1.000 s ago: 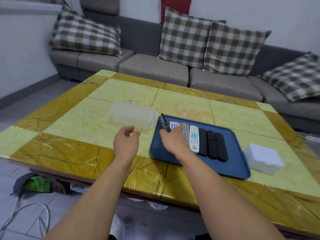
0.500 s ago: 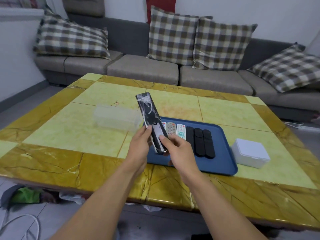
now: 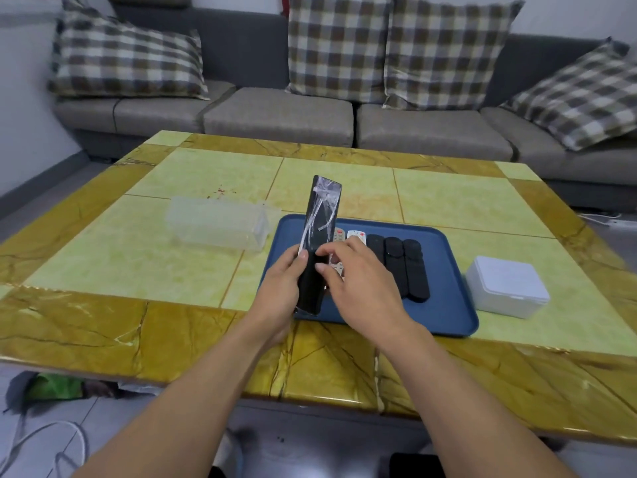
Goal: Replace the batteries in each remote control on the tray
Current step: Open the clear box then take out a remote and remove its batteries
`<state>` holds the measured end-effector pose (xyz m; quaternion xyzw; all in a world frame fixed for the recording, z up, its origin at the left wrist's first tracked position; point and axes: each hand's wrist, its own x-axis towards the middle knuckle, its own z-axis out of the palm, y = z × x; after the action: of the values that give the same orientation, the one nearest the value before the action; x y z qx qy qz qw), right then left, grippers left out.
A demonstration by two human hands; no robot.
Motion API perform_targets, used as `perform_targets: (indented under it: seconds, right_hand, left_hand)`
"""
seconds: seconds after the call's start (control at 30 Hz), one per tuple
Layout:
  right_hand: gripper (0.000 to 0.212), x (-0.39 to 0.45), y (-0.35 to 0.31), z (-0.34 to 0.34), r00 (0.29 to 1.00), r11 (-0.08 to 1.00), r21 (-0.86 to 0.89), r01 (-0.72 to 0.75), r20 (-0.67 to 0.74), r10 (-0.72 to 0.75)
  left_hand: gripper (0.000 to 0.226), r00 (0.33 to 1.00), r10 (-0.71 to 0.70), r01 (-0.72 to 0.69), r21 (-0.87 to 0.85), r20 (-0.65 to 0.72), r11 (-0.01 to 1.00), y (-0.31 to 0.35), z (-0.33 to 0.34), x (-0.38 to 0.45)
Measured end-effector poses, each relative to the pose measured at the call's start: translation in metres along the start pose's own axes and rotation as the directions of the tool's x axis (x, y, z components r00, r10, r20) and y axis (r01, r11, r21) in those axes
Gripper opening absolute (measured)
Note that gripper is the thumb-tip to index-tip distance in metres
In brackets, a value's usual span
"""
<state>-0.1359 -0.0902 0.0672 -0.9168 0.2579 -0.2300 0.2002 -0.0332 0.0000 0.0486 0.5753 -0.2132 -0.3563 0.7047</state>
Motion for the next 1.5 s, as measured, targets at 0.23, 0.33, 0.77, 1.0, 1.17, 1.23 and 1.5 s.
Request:
perform_targets:
  seconds: [0.23,0.33,0.77,1.0,1.17,1.23,1.5]
  right_hand:
    - [0.018,0.006,0.008,-0.003,0.97,0.955,0.245,-0.168,0.211,0.117]
    - [0.016,0.005,0.013,-0.005,0.963,0.919,0.339,-0.201,0.242,0.121]
    - [0.017,-0.009,0.08,-0.032,0.863,0.867,0.062,-0.494,0.156,0.48]
    - [0.014,-0.018,0.086,-0.033,0.808,0.861,0.011,-0.508,0.353,0.472]
    - [0.01,-0.02,0.075,-0.031,0.831,0.909,0.029,-0.416,0.417,0.368]
    - [0.01,-0.019,0.073,-0.024,0.848,0.919,0.017,-0.393,0.393,0.356]
    - [0.02,-0.008,0.05,-0.014,0.953,0.955,-0.072,-0.289,0.071,0.294]
  left_hand:
    - [0.03,1.0,-0.031,0.031,0.06,-0.001,0.998,-0.012,0.003,0.0]
    - [0.03,0.998,-0.064,0.063,0.034,0.005,0.997,-0.011,0.003,0.0]
    - [0.03,0.983,-0.143,0.125,-0.15,-0.113,0.981,0.002,-0.005,0.006]
    - [0.032,0.979,-0.17,0.152,-0.16,-0.109,0.975,0.0,0.004,0.004]
    - [0.032,0.983,-0.163,0.15,-0.146,-0.087,0.978,-0.002,0.01,0.004]
    - [0.033,0.985,-0.156,0.145,-0.136,-0.07,0.98,-0.001,0.011,0.004]
    - [0.031,0.988,-0.156,0.151,-0.179,-0.016,0.972,0.002,0.007,0.002]
